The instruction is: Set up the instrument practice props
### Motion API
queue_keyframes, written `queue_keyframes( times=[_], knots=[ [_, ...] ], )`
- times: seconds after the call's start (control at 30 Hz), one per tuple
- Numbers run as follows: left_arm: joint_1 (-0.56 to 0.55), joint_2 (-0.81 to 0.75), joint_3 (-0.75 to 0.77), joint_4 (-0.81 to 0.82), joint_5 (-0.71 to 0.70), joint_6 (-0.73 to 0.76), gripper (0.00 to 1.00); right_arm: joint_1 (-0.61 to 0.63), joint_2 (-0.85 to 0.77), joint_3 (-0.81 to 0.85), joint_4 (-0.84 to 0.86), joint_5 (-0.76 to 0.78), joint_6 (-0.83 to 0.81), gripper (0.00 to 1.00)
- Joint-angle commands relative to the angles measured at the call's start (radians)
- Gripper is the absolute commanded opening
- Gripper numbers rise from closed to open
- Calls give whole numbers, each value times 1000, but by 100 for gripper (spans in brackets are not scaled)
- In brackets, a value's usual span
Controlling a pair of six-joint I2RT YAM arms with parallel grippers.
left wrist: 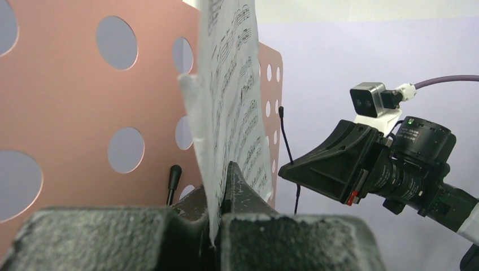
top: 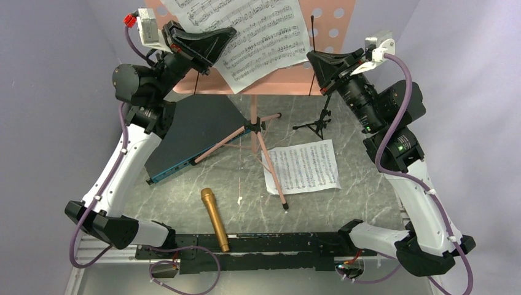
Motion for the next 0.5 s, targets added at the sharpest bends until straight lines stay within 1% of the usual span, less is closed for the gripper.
queue_keyframes(
  times=[0.0, 0.17, 0.47],
  knots=[
    [-14, 24, 55, 18, 15, -15, 3, 1, -35, -11, 67, -35, -14, 0],
    [-34, 41, 73, 2, 15, 3, 3, 1, -28, -7, 68, -50, -20, 0],
    [-79, 77, 111, -6, 65, 10, 3, 0, 11, 36, 20, -79, -26, 0]
  ],
)
